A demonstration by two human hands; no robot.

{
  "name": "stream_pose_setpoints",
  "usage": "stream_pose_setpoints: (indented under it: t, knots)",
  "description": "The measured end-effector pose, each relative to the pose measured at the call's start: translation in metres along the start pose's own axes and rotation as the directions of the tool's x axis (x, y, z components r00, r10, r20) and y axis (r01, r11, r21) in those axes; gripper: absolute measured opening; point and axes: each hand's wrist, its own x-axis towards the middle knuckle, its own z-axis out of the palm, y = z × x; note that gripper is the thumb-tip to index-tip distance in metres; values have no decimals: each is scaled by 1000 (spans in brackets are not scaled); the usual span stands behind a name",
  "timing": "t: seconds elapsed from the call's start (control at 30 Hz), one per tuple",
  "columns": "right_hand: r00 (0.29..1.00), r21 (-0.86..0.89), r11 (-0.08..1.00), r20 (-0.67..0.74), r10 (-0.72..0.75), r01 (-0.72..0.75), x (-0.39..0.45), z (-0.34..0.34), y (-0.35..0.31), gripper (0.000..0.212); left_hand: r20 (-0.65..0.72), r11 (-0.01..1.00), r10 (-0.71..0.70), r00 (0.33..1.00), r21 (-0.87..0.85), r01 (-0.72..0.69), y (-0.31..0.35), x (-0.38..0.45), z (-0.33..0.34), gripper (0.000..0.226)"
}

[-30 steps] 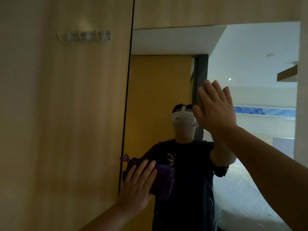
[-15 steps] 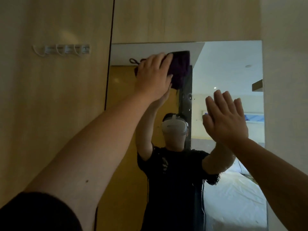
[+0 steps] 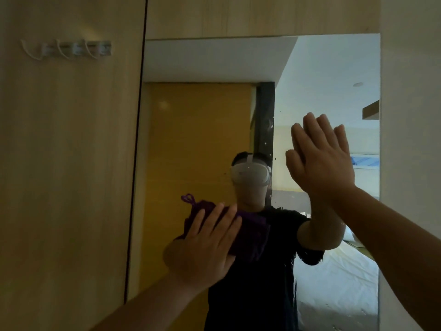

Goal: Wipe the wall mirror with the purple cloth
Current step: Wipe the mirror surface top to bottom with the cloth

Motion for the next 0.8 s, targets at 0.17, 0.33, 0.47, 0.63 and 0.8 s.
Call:
stream_pose_setpoints:
  t: [0.17, 0.33, 0.47, 0.63, 0.8]
  knots:
    - [999, 40, 999, 28, -26, 25, 1, -5, 3, 58, -4, 999, -19, 1000, -29, 19, 8, -15, 3, 69]
    - [1000, 68, 997, 17, -27, 26, -3, -17, 32, 53, -170, 990, -41, 985, -139, 17, -18, 51, -24, 55]
    - [999, -27, 999, 47, -17, 18, -11, -15, 51, 56, -309, 961, -242, 920, -209, 182, -49, 187, -69, 49]
    - [999, -45, 998, 23, -33, 34, -12, -10, 55, 59, -192, 954, -295, 936, -123, 275, -78, 320, -101, 54]
    - [999, -16, 999, -23, -44, 44, -13, -7, 57, 58, -109, 987, -155, 982, 15, 158, -65, 316, -65, 59]
